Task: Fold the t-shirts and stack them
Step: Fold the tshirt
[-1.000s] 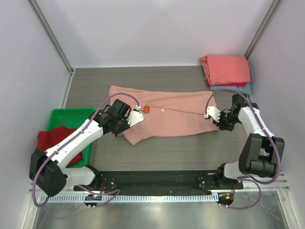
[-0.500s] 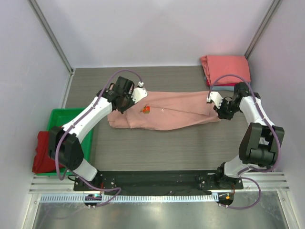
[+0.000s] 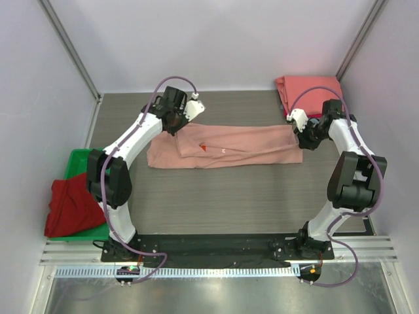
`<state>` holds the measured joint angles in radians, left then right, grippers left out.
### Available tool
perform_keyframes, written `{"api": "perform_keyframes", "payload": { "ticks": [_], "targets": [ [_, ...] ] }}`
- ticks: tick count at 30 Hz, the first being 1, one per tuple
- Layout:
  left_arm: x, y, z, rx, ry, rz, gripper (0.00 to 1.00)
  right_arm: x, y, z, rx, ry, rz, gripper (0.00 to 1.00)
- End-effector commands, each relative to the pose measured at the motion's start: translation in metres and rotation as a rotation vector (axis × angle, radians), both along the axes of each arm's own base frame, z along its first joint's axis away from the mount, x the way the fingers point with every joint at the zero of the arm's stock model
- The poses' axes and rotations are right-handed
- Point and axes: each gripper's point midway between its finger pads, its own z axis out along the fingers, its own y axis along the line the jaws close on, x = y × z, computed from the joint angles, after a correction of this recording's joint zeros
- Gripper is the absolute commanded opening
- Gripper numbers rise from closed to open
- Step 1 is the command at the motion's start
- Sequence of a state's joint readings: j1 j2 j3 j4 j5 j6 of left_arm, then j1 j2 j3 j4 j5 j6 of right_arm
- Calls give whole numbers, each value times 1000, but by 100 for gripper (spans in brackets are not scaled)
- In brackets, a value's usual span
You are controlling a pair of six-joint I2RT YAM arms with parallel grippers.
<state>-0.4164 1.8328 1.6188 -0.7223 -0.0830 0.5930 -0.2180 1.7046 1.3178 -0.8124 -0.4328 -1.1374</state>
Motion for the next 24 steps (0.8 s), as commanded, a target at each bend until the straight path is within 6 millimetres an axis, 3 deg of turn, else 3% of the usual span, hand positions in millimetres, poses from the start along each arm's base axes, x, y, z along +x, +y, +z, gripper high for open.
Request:
{"api": "perform_keyframes", "payload": {
  "ticks": [1, 15, 24],
  "targets": [
    [22, 6, 26, -22, -84, 10, 0, 33, -4, 17, 37, -70, -75, 2],
    [44, 20, 18, -45, -90, 106, 0, 84, -9, -7, 52, -40, -124, 2],
    [78, 18, 6, -54, -119, 162, 0, 115, -3, -18, 63, -34, -146, 3]
  ]
}}
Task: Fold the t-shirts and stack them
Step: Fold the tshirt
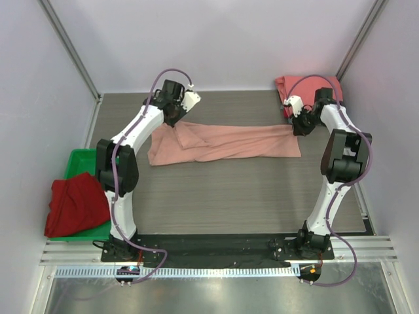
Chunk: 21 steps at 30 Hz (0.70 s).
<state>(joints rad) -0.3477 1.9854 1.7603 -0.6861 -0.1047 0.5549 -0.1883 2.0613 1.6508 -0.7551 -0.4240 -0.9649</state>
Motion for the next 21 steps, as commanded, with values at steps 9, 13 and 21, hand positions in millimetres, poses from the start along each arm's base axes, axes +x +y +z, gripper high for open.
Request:
{"api": "perform_keyframes", "payload": {
  "ticks": [9, 13, 21],
  "targets": [
    [53, 0, 75, -132, -247, 179, 34, 27, 4, 62, 16, -143, -121, 40],
    [-6, 14, 56, -106, -149, 148, 32, -7, 13, 82, 38, -150, -125, 43],
    [-115, 33, -25, -50, 234, 67, 32, -76, 15, 22, -27, 25, -32, 42]
  ]
}}
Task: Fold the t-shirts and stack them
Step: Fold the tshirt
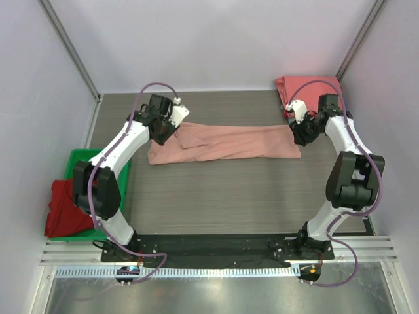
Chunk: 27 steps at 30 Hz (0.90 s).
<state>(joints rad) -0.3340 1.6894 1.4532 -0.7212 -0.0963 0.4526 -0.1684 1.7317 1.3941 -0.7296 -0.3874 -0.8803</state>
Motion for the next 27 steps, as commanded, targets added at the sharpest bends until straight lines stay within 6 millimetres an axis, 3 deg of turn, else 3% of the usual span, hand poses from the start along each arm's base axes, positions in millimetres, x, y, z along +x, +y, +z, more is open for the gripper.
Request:
{"api": "perform_keyframes", "payload": {
  "ticks": [1, 2, 9, 15, 22, 27],
  "targets": [
    [-36, 1, -41, -16, 210, -28, 31, -19, 1, -35, -5, 104, 32, 42],
    [-37, 2, -52, -9, 249, -17, 30, -16, 3, -35, 10, 104, 31, 41],
    [-27, -1, -82, -27, 314, 4, 27, 5, 2, -55, 39, 150, 6, 40],
    [-30, 7, -109, 7, 381, 30, 27, 12, 3, -70, 50, 178, 4, 40],
    [-29, 20, -121, 50, 388, 67, 27, 7, 3, -91, 51, 212, -3, 40],
    [-31, 33, -130, 71, 403, 99, 26, -14, -4, -107, -5, 265, 13, 38]
  ]
}}
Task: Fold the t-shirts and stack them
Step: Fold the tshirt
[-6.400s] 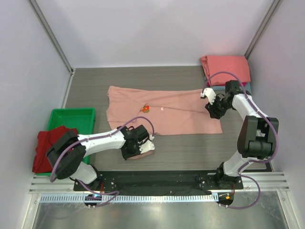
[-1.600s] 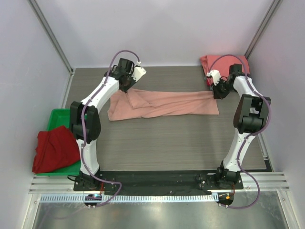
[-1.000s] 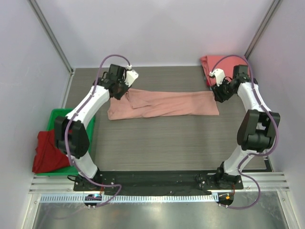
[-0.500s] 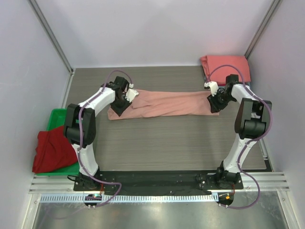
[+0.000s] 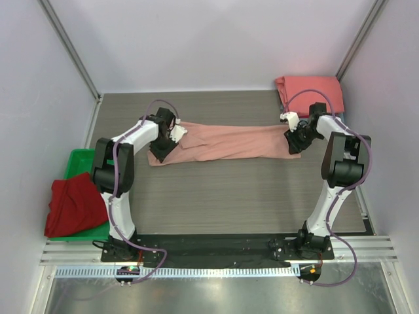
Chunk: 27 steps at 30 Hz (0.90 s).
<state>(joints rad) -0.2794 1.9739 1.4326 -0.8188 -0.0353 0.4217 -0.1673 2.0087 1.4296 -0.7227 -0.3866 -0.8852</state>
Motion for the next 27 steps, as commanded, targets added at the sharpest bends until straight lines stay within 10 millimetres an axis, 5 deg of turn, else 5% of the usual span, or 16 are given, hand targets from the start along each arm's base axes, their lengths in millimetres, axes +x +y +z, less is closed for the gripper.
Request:
{"api": "perform_keyframes", "payload": {
  "ticks": [1, 8, 19, 22, 27],
  "targets": [
    [0, 15, -7, 29, 1, 43, 26, -18, -6, -11, -55, 41, 20, 38],
    [-27, 19, -12, 21, 37, 47, 25, -70, -14, -15, -136, 110, 89, 38],
    [-74, 24, 3, -9, 61, 67, 24, -111, -12, 1, -159, 157, 129, 38],
    [-81, 25, 21, -20, 37, 69, 24, -107, -10, 23, -160, 81, 139, 38],
    [-62, 14, 77, -93, -92, 37, 26, -38, 2, 128, -137, -253, 125, 44]
  ]
}}
